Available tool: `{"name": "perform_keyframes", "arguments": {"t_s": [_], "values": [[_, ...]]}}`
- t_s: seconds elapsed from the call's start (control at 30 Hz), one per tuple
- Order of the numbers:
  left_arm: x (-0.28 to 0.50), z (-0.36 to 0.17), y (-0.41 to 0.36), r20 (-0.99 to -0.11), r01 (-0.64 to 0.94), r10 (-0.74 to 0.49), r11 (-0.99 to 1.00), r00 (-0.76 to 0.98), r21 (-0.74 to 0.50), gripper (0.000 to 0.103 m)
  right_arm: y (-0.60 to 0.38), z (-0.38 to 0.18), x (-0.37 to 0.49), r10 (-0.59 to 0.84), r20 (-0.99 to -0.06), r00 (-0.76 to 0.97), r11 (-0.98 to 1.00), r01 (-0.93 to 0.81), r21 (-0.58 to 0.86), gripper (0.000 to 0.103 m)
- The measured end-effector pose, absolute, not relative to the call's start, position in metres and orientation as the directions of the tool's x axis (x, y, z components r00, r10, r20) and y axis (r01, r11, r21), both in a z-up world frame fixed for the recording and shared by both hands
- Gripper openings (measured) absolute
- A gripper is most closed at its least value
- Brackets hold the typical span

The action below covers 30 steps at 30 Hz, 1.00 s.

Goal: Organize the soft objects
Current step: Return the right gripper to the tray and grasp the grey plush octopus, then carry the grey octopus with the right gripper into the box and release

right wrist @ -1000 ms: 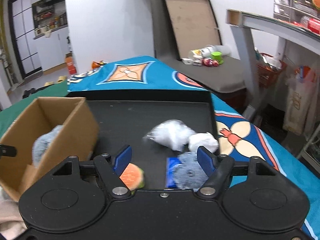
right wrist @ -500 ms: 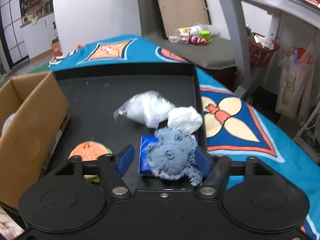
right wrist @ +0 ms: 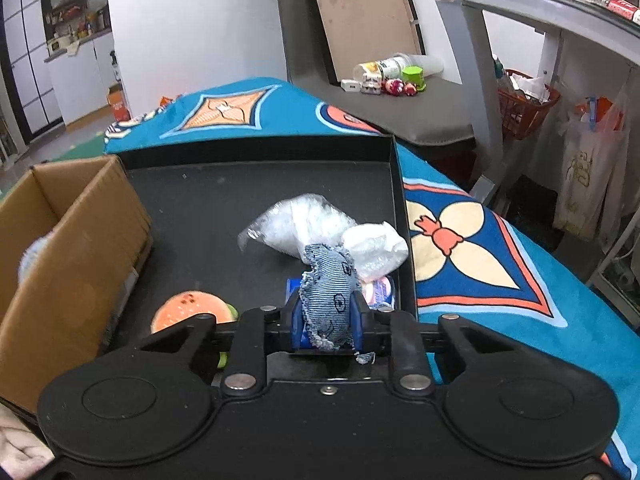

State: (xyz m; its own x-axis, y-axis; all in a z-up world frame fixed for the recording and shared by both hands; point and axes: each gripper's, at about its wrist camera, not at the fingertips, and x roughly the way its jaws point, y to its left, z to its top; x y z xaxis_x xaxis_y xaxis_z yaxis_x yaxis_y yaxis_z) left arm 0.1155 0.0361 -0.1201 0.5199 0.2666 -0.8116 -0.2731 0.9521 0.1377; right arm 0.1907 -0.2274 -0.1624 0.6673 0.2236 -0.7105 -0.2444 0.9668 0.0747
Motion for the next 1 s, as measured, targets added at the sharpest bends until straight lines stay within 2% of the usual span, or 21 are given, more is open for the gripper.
{"name": "perform_keyframes", "arguments": {"t_s": [1.0], "values": [[0.11, -0.11, 0.038, -0.802, -0.256, 0.261, 0.956, 0.537, 0.139, 0.069, -0.199, -0.106, 0.176, 0.338, -0.606, 0.72, 0.937, -0.316, 0.149, 0.023]]}}
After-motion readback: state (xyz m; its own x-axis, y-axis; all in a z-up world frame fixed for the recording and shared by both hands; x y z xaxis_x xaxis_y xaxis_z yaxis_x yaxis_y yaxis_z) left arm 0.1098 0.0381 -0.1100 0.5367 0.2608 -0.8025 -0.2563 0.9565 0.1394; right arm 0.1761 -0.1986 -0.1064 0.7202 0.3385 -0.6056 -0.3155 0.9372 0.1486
